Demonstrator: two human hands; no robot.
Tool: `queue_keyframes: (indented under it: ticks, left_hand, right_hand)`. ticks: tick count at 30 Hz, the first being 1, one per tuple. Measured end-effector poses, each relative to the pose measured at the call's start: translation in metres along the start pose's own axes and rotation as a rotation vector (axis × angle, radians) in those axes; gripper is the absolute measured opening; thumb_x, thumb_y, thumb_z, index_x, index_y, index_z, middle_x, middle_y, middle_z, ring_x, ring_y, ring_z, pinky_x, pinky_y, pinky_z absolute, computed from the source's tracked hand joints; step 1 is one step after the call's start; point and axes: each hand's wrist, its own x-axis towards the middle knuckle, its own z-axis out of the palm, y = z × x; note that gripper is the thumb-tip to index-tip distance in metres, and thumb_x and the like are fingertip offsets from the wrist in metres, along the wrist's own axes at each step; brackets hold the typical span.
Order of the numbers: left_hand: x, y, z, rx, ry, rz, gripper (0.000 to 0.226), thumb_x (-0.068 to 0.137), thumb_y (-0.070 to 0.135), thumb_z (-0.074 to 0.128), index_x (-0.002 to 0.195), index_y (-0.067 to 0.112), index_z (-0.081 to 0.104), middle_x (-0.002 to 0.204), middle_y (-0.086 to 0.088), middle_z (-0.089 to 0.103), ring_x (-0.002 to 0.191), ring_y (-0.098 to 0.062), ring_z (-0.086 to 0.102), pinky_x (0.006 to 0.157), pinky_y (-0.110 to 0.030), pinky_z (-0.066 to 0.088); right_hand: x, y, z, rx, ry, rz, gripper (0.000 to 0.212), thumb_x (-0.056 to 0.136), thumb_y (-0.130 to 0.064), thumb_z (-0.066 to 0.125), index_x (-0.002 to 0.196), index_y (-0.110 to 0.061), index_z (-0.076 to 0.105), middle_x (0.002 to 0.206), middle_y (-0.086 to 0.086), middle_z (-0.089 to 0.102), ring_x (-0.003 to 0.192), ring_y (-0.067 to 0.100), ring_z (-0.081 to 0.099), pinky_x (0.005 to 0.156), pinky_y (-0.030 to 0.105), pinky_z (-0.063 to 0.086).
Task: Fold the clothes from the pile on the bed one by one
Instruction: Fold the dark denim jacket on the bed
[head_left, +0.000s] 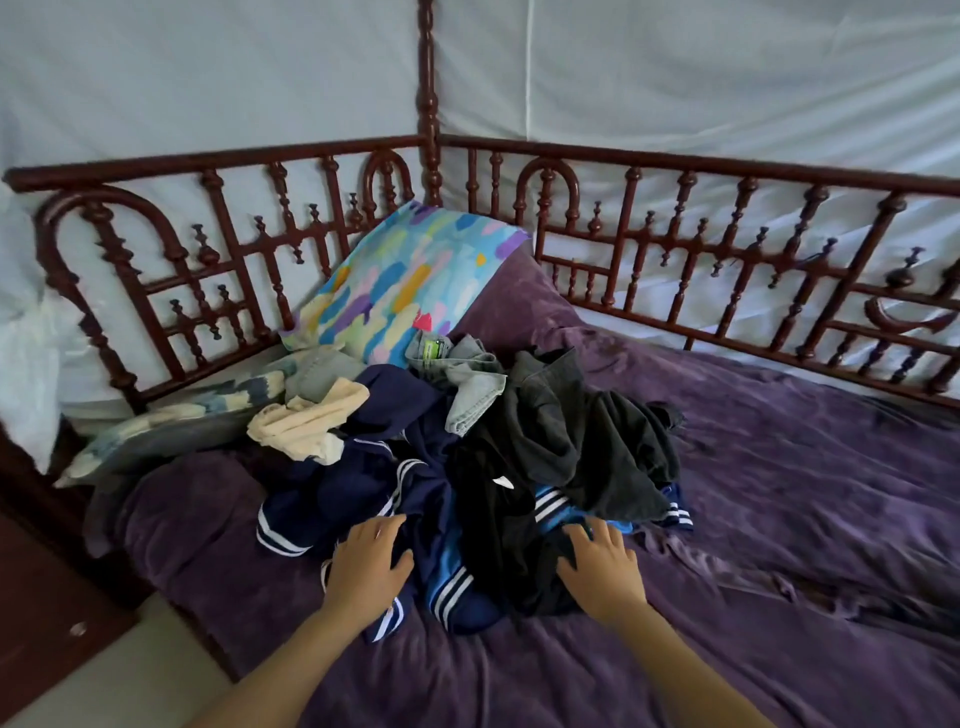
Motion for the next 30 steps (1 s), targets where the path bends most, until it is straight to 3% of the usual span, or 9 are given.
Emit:
queue_keyframes:
  ticks: [9, 14, 23, 30]
  left_hand:
    - [0.103, -0.070, -0.003, -0.095, -0.060, 0.120, 0.050, 0.096, 0.035, 0.046, 0.141, 0.017, 0.037, 0.140, 0.000, 0.042, 0.130, -0.021, 0.037, 0.100, -0.032, 0.035]
    - [0.146, -0.116, 0.005, -0.136, -0.128, 0.058, 0.049, 0.095, 0.034, 0.048, 0.139, 0.017, 0.039, 0.139, -0.002, 0.044, 0.128, -0.022, 0.040, 0.099, -0.034, 0.037]
    - [0.179, -0.095, 0.042, -0.214, -0.239, 0.123, 0.047, 0.097, 0.032, 0.045, 0.139, 0.014, 0.038, 0.138, -0.002, 0.043, 0.128, -0.021, 0.039, 0.098, -0.031, 0.037]
    - [0.197, -0.088, 0.056, -0.247, -0.256, 0.123, 0.047, 0.098, 0.031, 0.044, 0.141, 0.015, 0.035, 0.141, 0.000, 0.039, 0.130, -0.018, 0.036, 0.102, -0.027, 0.033]
  right_hand:
    - [0.057, -0.052, 0.015, -0.016, -0.046, 0.238, 0.049, 0.095, -0.038, 0.042, 0.140, -0.023, 0.033, 0.142, 0.005, 0.031, 0.135, 0.026, 0.026, 0.104, 0.037, 0.031]
    - [0.084, -0.086, 0.032, -0.046, -0.123, 0.269, 0.051, 0.094, -0.039, 0.043, 0.142, -0.025, 0.031, 0.142, 0.005, 0.031, 0.135, 0.024, 0.026, 0.103, 0.037, 0.032]
    - [0.157, -0.064, 0.022, -0.003, -0.121, 0.406, 0.050, 0.092, -0.032, 0.049, 0.138, -0.018, 0.035, 0.138, 0.009, 0.036, 0.128, 0.029, 0.033, 0.103, 0.039, 0.035]
    - [0.233, -0.049, 0.037, 0.016, -0.098, 0.398, 0.074, 0.090, -0.031, 0.054, 0.149, -0.022, 0.012, 0.157, 0.006, 0.010, 0.140, 0.029, 0.019, 0.106, 0.042, 0.032]
